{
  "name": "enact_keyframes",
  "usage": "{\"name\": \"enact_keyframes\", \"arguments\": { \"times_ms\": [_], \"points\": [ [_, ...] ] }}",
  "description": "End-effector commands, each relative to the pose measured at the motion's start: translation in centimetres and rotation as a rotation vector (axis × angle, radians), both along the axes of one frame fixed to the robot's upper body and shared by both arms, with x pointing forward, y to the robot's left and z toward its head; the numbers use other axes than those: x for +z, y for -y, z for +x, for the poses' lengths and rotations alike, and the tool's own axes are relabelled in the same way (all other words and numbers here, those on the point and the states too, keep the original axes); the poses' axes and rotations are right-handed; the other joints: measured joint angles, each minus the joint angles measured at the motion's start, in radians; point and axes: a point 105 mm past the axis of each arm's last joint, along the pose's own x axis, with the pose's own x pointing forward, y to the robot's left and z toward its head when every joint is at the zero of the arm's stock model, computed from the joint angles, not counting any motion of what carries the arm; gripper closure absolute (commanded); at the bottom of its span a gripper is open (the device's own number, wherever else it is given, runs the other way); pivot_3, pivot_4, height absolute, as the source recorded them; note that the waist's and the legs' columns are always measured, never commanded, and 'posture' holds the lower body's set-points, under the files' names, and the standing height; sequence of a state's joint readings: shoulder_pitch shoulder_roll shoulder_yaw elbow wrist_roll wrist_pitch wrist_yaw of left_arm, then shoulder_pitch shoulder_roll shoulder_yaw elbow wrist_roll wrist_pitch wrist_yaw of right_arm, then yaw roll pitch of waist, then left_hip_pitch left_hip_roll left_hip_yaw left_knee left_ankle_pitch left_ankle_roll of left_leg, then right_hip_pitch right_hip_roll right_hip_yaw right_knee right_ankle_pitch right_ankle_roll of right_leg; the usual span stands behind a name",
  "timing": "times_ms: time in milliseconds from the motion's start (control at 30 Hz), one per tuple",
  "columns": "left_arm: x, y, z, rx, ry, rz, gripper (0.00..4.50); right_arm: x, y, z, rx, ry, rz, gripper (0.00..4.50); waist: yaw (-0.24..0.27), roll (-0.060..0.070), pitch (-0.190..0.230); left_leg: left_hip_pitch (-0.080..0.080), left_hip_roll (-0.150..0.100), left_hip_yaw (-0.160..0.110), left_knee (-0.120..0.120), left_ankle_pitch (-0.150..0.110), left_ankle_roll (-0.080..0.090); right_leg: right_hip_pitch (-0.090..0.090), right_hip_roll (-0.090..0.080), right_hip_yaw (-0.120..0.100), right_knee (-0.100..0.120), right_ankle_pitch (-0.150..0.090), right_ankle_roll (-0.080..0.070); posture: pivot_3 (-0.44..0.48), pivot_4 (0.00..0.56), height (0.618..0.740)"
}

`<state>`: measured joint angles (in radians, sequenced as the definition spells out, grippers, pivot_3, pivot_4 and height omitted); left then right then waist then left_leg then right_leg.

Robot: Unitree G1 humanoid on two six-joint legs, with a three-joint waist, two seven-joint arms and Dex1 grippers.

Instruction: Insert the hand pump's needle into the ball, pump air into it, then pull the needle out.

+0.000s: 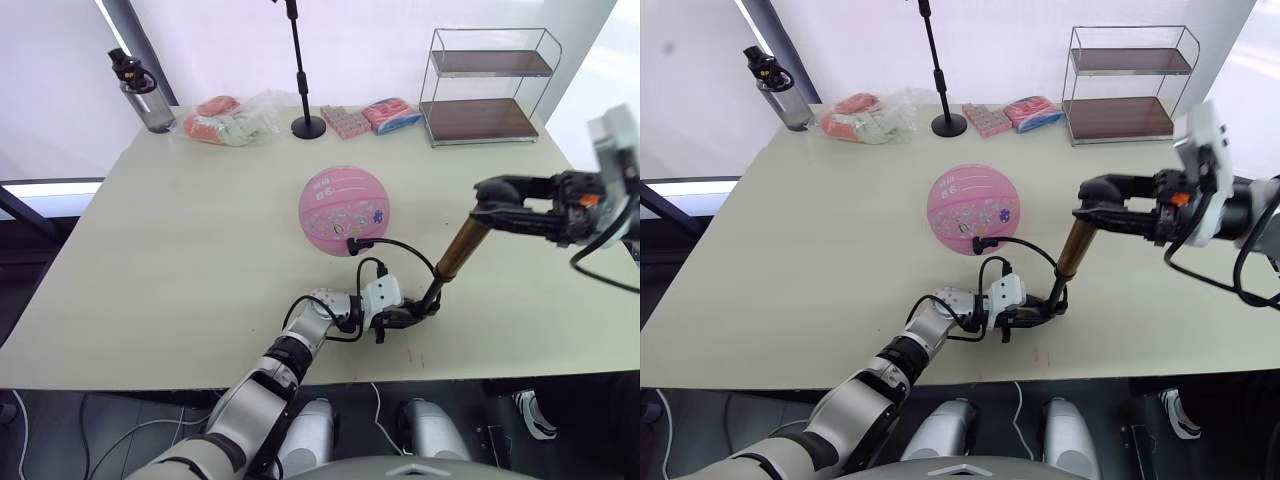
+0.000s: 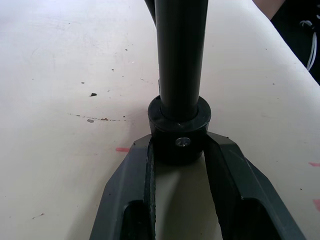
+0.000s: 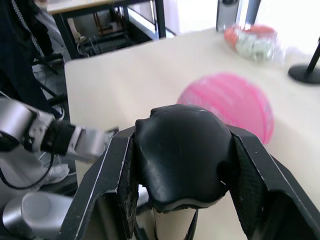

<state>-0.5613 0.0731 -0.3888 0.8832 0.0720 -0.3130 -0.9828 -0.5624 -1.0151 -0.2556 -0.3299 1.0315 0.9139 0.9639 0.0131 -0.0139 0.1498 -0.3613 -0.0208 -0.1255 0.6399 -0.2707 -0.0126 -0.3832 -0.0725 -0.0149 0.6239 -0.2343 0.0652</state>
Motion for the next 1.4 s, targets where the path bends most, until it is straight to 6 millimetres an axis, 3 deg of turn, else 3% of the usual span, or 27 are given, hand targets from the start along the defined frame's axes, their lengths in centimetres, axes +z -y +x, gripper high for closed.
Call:
{"name": "enact_keyframes", "arguments": {
  "times_ms": [33, 167, 233, 433, 667, 800, 967, 1067, 1400],
  "points": [
    [-6.2, -3.8, -2.6, 0.055, -0.203, 0.207, 3.41, 4.3, 0.6, -1.1, -0.001, 0.129, 0.077, 2.62, 0.000, -0.001, 0.001, 0.000, 0.000, 0.000, 0.000, 0.000, 0.000, 0.000, 0.000, 0.000, 0.000, 0.000, 0.000, 0.000, 0.150, 0.731],
    [-6.1, -3.8, -2.5, 0.056, -0.200, 0.207, 3.41, 5.3, 0.4, -1.4, 0.015, 0.129, 0.098, 2.62, 0.000, 0.001, 0.003, -0.003, 0.000, 0.001, 0.000, 0.000, 0.000, -0.003, 0.000, 0.001, 0.000, 0.000, 0.000, 0.000, 0.150, 0.731],
    [-6.1, -3.8, -2.5, 0.056, -0.198, 0.206, 3.41, 4.4, 0.2, -1.3, 0.015, 0.101, 0.076, 2.62, 0.001, 0.001, 0.004, -0.005, -0.001, 0.001, 0.000, 0.000, 0.000, -0.005, 0.000, 0.001, 0.000, 0.000, 0.000, 0.000, 0.150, 0.731],
    [-6.0, -3.6, -2.4, 0.058, -0.197, 0.201, 3.41, -2.6, -0.4, 0.1, -0.036, 0.005, -0.083, 2.62, 0.000, 0.000, 0.002, -0.003, 0.000, 0.000, 0.000, 0.000, 0.000, -0.004, 0.000, 0.000, 0.000, 0.000, 0.000, 0.000, 0.150, 0.731],
    [-6.1, -3.7, -2.5, 0.062, -0.199, 0.201, 3.41, -9.1, -1.1, 0.5, -0.024, -0.077, -0.140, 2.62, -0.005, -0.003, -0.005, 0.002, 0.001, 0.001, 0.001, 0.000, 0.000, 0.001, 0.001, 0.001, 0.001, 0.000, 0.000, 0.000, 0.150, 0.731],
    [-6.1, -3.7, -2.4, 0.069, -0.198, 0.199, 3.41, -14.0, -0.8, 1.2, -0.072, -0.130, -0.167, 2.62, -0.006, -0.005, -0.010, 0.003, 0.001, 0.001, 0.001, 0.000, 0.000, 0.001, 0.001, 0.001, 0.001, 0.000, 0.000, 0.000, 0.150, 0.731],
    [-6.1, -3.8, -2.3, 0.076, -0.198, 0.200, 3.41, -17.0, -0.6, 1.2, -0.081, -0.132, -0.203, 2.62, -0.008, -0.006, -0.012, 0.006, 0.001, 0.001, 0.000, 0.000, 0.000, 0.004, 0.001, 0.001, 0.001, 0.000, 0.000, 0.000, 0.150, 0.731],
    [-6.1, -3.9, -2.3, 0.078, -0.198, 0.201, 3.41, -16.9, -0.8, 1.1, -0.066, -0.108, -0.217, 2.62, -0.013, -0.005, -0.013, 0.007, 0.001, 0.002, 0.000, 0.000, 0.000, 0.005, 0.001, 0.001, 0.001, 0.000, 0.000, 0.000, 0.150, 0.731],
    [-6.2, -4.0, -2.4, 0.074, -0.201, 0.203, 3.41, -8.1, -0.5, 1.9, -0.067, 0.008, -0.054, 2.62, -0.010, -0.003, -0.008, 0.005, 0.001, 0.001, 0.000, 0.000, 0.000, 0.004, 0.000, 0.001, 0.001, 0.000, 0.000, 0.000, 0.150, 0.731]
  ]
}}
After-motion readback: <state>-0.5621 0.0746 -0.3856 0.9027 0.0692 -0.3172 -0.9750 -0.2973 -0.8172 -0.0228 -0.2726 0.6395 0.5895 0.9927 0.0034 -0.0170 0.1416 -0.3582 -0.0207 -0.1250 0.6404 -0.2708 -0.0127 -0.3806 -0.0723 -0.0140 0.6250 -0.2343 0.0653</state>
